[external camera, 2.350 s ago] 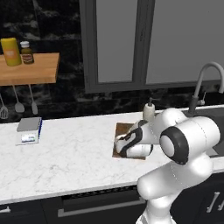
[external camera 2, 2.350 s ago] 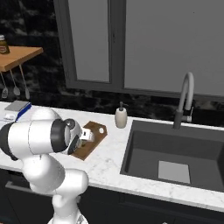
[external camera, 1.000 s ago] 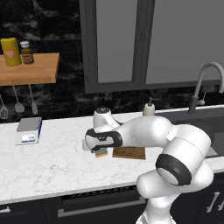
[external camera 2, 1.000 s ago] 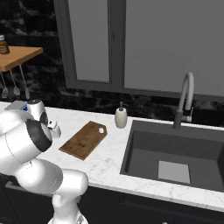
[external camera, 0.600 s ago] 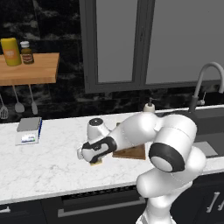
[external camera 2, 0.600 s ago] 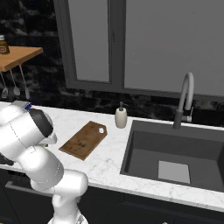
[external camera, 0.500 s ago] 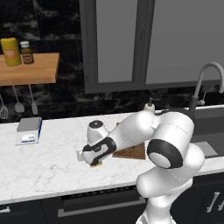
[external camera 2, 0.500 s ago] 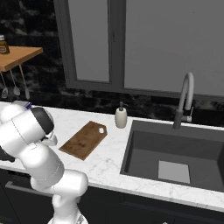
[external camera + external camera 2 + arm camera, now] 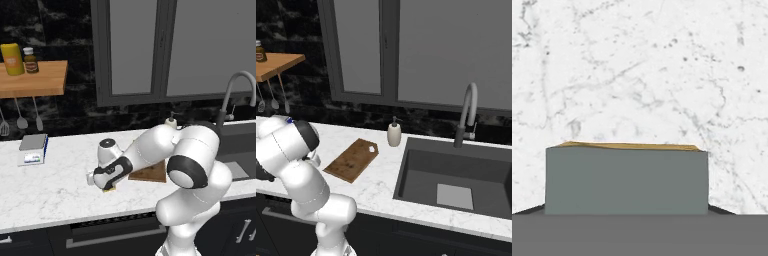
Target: Pick up the sponge from the counter and clean the cutting board by briefly scrubbing or pressing down on the cutting board. Once finished, release the sponge.
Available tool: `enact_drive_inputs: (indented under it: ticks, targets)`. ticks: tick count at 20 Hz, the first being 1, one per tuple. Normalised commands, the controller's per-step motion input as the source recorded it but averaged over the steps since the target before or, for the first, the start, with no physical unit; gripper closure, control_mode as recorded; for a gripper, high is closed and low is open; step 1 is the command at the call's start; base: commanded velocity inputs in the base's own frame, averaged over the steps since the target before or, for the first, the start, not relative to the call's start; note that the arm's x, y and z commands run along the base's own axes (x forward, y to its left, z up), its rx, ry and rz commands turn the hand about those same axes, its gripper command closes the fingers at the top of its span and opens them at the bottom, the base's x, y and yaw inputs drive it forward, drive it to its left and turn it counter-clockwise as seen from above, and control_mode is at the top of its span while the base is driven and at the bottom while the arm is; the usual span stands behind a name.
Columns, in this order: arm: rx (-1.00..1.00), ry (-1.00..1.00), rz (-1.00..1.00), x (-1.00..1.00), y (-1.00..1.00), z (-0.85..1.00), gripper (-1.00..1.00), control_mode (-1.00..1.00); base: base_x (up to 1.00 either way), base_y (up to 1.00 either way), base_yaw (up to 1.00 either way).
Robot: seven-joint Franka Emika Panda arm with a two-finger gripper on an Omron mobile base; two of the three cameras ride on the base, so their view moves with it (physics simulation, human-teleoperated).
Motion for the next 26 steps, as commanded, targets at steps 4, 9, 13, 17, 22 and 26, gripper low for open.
enact_drive_inputs:
  ticks: [4, 9, 13, 17, 22, 26]
  targets:
    - [0.00, 0.00, 0.00, -0.13, 0.00, 0.03, -1.00, -1.00, 0.00, 0.00, 0.00]
    - [0.00, -0.04, 0.00, -0.19, -0.02, 0.22, -1.00, -1.00, 0.00, 0.00, 0.00]
    - [0.00, -0.06, 0.00, -0.24, -0.04, 0.20, -1.00, -1.00, 0.00, 0.00, 0.00]
    - [0.00, 0.00, 0.00, -0.06, -0.01, 0.06, -1.00, -1.00, 0.00, 0.00, 0.00]
    - [0.03, 0.00, 0.00, -0.26, -0.16, 0.48, -1.00, -1.00, 0.00, 0.00, 0.00]
    - [0.07, 0.00, 0.00, -0.37, -0.56, 0.45, -1.00, -1.00, 0.00, 0.00, 0.00]
